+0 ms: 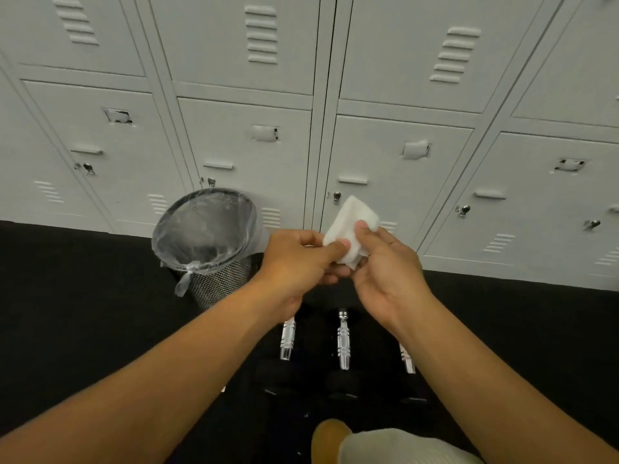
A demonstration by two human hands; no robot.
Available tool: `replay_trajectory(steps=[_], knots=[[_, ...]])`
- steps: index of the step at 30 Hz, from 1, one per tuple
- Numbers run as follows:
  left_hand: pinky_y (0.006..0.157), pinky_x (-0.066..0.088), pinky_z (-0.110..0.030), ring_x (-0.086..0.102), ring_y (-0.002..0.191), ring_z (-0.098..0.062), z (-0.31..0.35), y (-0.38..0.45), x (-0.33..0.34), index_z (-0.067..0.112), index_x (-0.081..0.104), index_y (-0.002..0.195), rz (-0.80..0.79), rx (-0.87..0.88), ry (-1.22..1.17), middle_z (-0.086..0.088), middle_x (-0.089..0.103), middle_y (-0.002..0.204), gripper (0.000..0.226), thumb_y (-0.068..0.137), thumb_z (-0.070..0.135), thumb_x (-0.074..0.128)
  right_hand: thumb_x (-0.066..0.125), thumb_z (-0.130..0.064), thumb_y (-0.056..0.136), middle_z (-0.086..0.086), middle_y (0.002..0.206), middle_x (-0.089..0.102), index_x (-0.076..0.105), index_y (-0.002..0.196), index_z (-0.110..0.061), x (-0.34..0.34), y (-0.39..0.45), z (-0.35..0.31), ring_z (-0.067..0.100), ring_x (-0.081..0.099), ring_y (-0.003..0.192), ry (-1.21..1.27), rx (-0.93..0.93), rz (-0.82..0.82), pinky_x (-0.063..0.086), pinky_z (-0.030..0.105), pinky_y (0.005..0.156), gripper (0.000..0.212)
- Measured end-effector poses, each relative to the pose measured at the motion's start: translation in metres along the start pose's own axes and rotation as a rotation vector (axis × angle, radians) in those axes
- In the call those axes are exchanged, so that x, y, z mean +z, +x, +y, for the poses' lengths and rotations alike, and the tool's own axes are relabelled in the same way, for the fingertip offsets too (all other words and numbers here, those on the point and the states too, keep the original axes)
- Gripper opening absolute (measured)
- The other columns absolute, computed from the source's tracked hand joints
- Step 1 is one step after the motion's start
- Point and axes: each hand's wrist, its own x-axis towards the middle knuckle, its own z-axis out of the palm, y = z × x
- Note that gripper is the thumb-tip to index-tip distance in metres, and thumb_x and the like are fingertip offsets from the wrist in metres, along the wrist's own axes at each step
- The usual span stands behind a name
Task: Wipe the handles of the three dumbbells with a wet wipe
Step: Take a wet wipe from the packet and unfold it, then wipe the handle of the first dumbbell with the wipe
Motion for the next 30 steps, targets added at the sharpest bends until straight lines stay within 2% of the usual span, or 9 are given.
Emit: replay_trajectory(steps=[5,8,11,13,16,18,21,26,30], knots=[[0.058,0.052,-0.023,0.069,0.064,-0.017,-0.059,0.024,-0.054,0.006,0.068,0.087,-0.322,-0.08,0.574,-0.009,0.073,0.075,0.011,0.081,0.015,0.071,0.057,-0.003,0.089,0.013,0.108,0.065,0.059,0.112,0.002,-0.055,0.053,0.049,0.023,0.065,0.093,-0.288,0.113,0.045,0.056,0.033,0.076,0.024],[0.053,0.046,-0.018,0.063,0.054,-0.007,-0.137,0.032,-0.1,0.01,0.067,0.08,-0.314,-0.124,0.781,-0.003,0.069,0.062,0.012,0.077,0.019,0.075,0.057,-0.001,0.089,0.013,0.102,0.065,0.058,0.109,0.004,-0.089,0.088,0.093,0.022,0.066,0.089,-0.424,0.278,0.067,0.055,0.031,0.071,0.022],[0.063,0.047,-0.019,0.061,0.063,-0.001,-0.213,0.042,-0.133,0.02,0.064,0.084,-0.289,-0.148,0.915,0.004,0.067,0.071,0.021,0.071,0.024,0.079,0.061,0.0,0.086,0.011,0.091,0.068,0.065,0.094,-0.001,-0.111,0.121,0.139,0.024,0.067,0.084,-0.553,0.336,0.066,0.056,0.035,0.071,0.009],[0.07,0.046,-0.014,0.058,0.076,0.002,-0.249,0.05,-0.144,0.026,0.061,0.098,-0.287,-0.121,0.926,0.008,0.063,0.085,0.035,0.068,0.031,0.08,0.065,-0.008,0.085,0.007,0.082,0.071,0.07,0.081,-0.01,-0.126,0.148,0.168,0.022,0.069,0.078,-0.869,0.175,0.033,0.057,0.037,0.071,0.006],[0.085,0.043,-0.013,0.052,0.099,0.005,-0.292,0.062,-0.152,0.043,0.049,0.116,-0.285,-0.096,0.883,0.015,0.058,0.106,0.06,0.063,0.054,0.074,0.066,-0.019,0.085,-0.001,0.072,0.066,0.072,0.077,-0.012,-0.132,0.19,0.202,0.013,0.059,0.066,-1.312,-0.171,-0.119,0.045,0.02,0.06,0.012],[0.093,0.043,-0.019,0.05,0.109,0.003,-0.314,0.068,-0.155,0.052,0.041,0.12,-0.268,-0.083,0.834,0.02,0.054,0.115,0.066,0.06,0.065,0.066,0.067,-0.016,0.084,-0.001,0.084,0.066,0.073,0.098,-0.01,-0.126,0.212,0.218,0.012,0.059,0.076,-1.398,-0.358,-0.21,0.041,0.013,0.067,0.017],[0.095,0.039,-0.018,0.045,0.113,0.006,-0.335,0.072,-0.158,0.057,0.038,0.118,-0.239,-0.066,0.78,0.028,0.046,0.118,0.064,0.06,0.068,0.064,0.067,-0.01,0.083,0.01,0.089,0.068,0.071,0.101,-0.004,-0.118,0.242,0.242,0.017,0.062,0.077,-1.461,-0.61,-0.391,0.044,0.01,0.073,0.02],[0.088,0.039,-0.008,0.047,0.108,0.008,-0.349,0.073,-0.158,0.049,0.048,0.116,-0.174,-0.009,0.722,0.027,0.048,0.114,0.061,0.06,0.064,0.066,0.057,-0.01,0.087,0.013,0.077,0.06,0.068,0.092,0.005,-0.128,0.271,0.264,0.022,0.056,0.059,-1.738,-1.002,-0.687,0.051,0.034,0.05,0.019],[0.086,0.038,-0.006,0.048,0.107,0.005,-0.354,0.069,-0.156,0.045,0.051,0.119,-0.14,-0.015,0.712,0.032,0.045,0.111,0.063,0.06,0.062,0.066,0.062,0.001,0.081,0.015,0.08,0.065,0.069,0.095,0.004,-0.134,0.272,0.275,0.027,0.058,0.064,-1.841,-1.237,-0.749,0.051,0.035,0.052,0.016]])
